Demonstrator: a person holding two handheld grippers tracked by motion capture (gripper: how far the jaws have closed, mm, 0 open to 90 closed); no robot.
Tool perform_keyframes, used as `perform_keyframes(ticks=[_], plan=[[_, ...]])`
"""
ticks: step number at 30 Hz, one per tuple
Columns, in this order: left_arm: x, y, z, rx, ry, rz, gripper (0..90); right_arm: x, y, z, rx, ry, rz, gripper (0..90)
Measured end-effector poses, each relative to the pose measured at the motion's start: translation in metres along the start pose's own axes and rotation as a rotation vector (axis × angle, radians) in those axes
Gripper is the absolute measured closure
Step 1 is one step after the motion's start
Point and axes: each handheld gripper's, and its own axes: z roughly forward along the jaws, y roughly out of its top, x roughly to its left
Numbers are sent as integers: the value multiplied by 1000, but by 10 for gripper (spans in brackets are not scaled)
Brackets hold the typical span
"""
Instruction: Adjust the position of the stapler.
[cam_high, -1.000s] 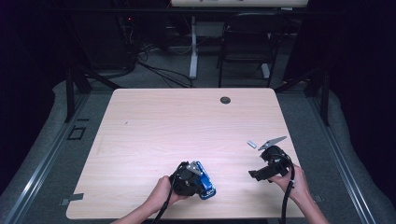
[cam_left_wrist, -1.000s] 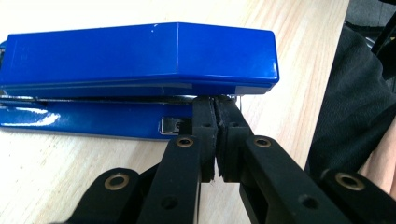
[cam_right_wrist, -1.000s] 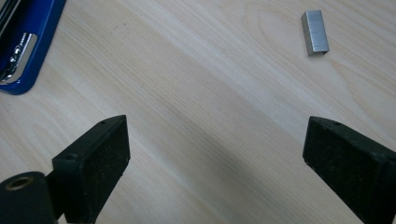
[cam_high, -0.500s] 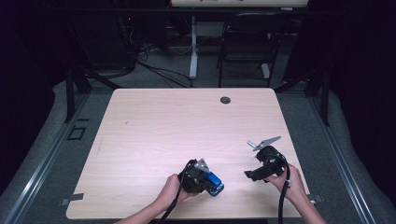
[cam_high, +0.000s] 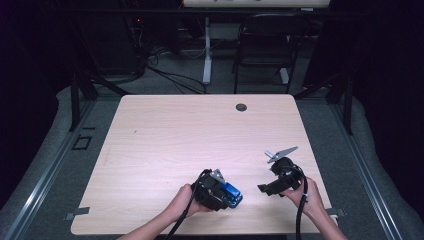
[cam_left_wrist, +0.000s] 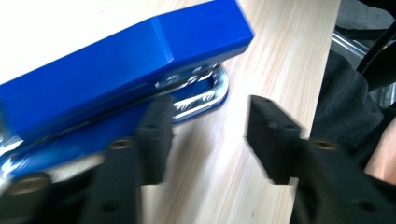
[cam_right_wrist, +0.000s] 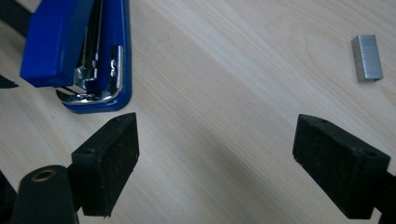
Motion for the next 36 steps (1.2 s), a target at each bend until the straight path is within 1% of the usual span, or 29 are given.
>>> perform_keyframes(ticks=[1, 2, 3, 4, 5, 6, 7, 8, 9, 10, 11, 12, 13, 14, 16, 17, 20, 21, 22, 24, 25, 26, 28, 29, 30, 31, 33, 35, 36], plan=[[0, 0, 0, 0, 0, 0, 403, 2, 1, 0, -7, 2, 6, 139], [2, -2, -4, 5, 9, -23, 325, 3, 3, 1, -9, 9, 5, 137], [7, -5, -13, 14, 35, -31, 289, 4, 4, 2, -13, 18, 10, 135], [10, -9, -20, 9, 41, -44, 250, 5, 6, 3, -13, 21, 8, 133], [10, -9, -20, 9, 41, -44, 203, 5, 6, 3, -13, 21, 8, 133], [13, -11, -24, 11, 51, -40, 203, 7, 9, 4, -17, 30, 14, 124], [17, -14, -30, 6, 75, -47, 173, 8, 10, 4, -17, 26, 11, 114], [26, -19, -41, -18, 95, -68, 139, 11, 14, 5, -22, 36, 11, 91], [26, -19, -41, -18, 95, -68, 122, 11, 14, 5, -22, 36, 11, 91], [35, -24, -51, -51, 117, -96, 98, 13, 16, 6, -29, 38, 15, 79], [35, -24, -51, -51, 117, -96, 70, 15, 18, 6, -36, 43, 18, 79], [42, -29, -61, -75, 142, -112, 50, 16, 19, 6, -35, 49, 15, 75], [42, -29, -61, -75, 142, -112, 36, 16, 19, 6, -35, 49, 15, 75], [47, -32, -66, -84, 174, -136, 36, 18, 21, 6, -37, 50, 7, 75], [55, -41, -75, -123, 192, -197, 2, 26, 25, 8, -40, 69, -5, 103], [55, -41, -75, -123, 192, -197, 1, 26, 25, 8, -40, 69, -5, 103], [59, -51, -81, -137, 205, -230, 1, 33, 29, 11, -33, 99, -7, 132], [59, -53, -82, -143, 208, -237, 0, 40, 32, 13, -29, 106, -26, 143], [60, -56, -82, -147, 221, -242, 0, 40, 32, 13, -29, 106, -26, 143], [64, -61, -82, -138, 233, -241, 0, 53, 38, 18, -25, 108, -60, 173], [64, -61, -82, -138, 233, -241, 0, 53, 38, 18, -25, 108, -60, 173], [69, -63, -81, -132, 236, -248, 1, 61, 43, 21, -13, 106, -86, 221], [72, -64, -81, -121, 238, -246, 1, 68, 47, 26, 7, 106, -107, 268], [75, -65, -80, -117, 238, -251, 1, 68, 47, 26, 7, 106, -107, 268], [78, -66, -80, -113, 233, -254, 1, 74, 50, 32, 25, 103, -123, 313], [81, -67, -79, -112, 237, -262, 1, 74, 50, 32, 25, 103, -123, 313], [86, -69, -77, -97, 238, -264, 1, 80, 53, 38, 42, 90, -135, 417], [88, -70, -76, -92, 238, -271, 1, 82, 54, 40, 49, 90, -145, 443], [91, -71, -75, -90, 234, -276, 1, 87, 56, 43, 59, 75, -168, 485]])
